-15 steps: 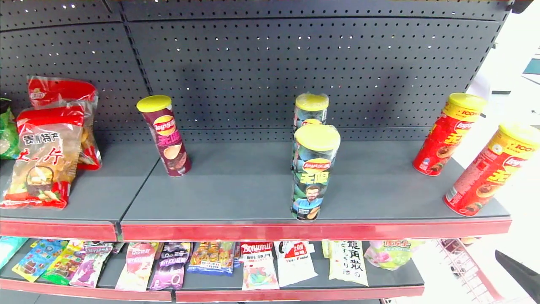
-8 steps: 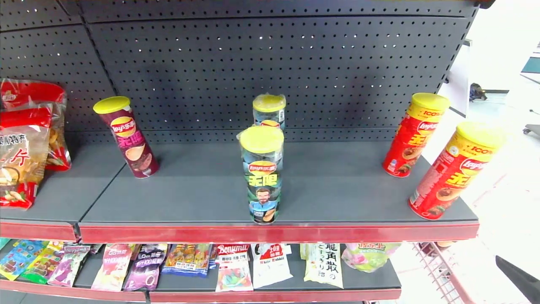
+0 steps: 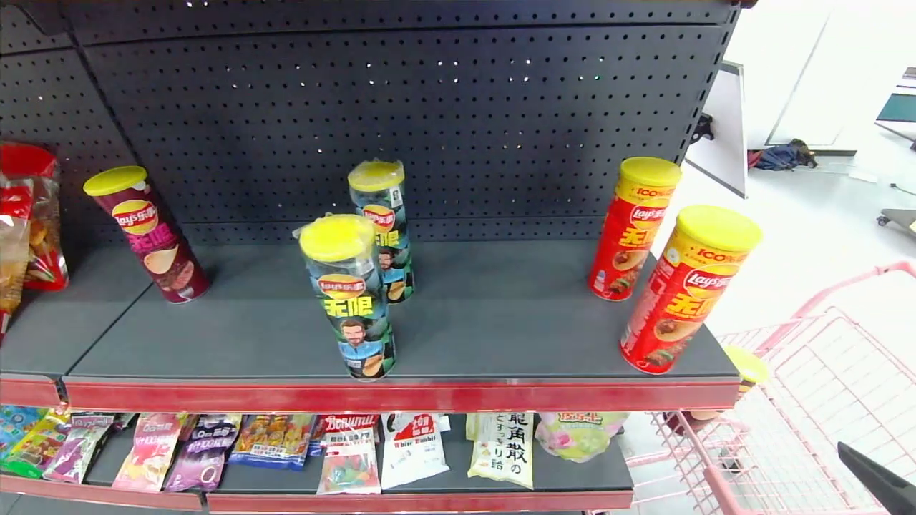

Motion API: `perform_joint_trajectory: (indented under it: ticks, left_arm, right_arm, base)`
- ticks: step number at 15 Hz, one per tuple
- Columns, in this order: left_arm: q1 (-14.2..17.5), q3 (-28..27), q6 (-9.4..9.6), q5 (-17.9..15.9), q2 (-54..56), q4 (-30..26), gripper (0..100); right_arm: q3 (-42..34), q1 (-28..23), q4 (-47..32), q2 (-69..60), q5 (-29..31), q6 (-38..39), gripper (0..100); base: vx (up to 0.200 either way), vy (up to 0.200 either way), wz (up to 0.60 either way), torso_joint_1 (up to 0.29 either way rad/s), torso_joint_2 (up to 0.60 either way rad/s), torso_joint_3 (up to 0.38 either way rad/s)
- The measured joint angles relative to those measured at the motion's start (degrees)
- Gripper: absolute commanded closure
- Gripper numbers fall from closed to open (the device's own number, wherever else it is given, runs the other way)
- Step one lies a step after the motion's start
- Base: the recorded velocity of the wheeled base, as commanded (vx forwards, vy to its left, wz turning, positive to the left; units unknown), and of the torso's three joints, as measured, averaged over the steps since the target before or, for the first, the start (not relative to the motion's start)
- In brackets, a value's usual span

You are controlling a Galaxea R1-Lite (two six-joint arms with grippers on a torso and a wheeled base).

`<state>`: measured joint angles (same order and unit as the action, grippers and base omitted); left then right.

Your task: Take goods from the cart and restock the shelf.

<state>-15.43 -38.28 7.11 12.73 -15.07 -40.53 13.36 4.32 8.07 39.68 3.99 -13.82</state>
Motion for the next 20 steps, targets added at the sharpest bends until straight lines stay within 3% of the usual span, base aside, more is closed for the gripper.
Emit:
perform_joint_trajectory:
  ticks: [2,5,12,20]
  left_arm:
    - [-0.35,0.38,0.37,-0.06,0.77,-0.16,0]
    - [-0.38,1.95,2.68,0.02,3.88,-0.74,0]
    - [-0.60,2.69,2.68,-0.77,6.75,-0.52,0]
    - [-2.17,3.36,2.46,-1.07,8.20,-0.57,0]
  right_arm:
    - [-0.09,0.01,0.13,-0.05,-0.13,-0.40,0]
    - [-0.24,0.15,0.05,-0.10,-1.01,-0.40,0]
    - [-1.12,0.11,0.13,-0.57,-1.34,-0.40,0]
    - [-2.40,0.06,0.09,-1.76,-2.51,-0.38,0]
  base:
    - [0.000,0.000,0.00,0.000,0.00,0.000]
    - [0.000,0.000,0.00,0.000,0.00,0.000]
    - [0.000,0.000,0.00,0.000,0.00,0.000]
    - [0.000,0.000,-0.60,0.001,0.00,0.000]
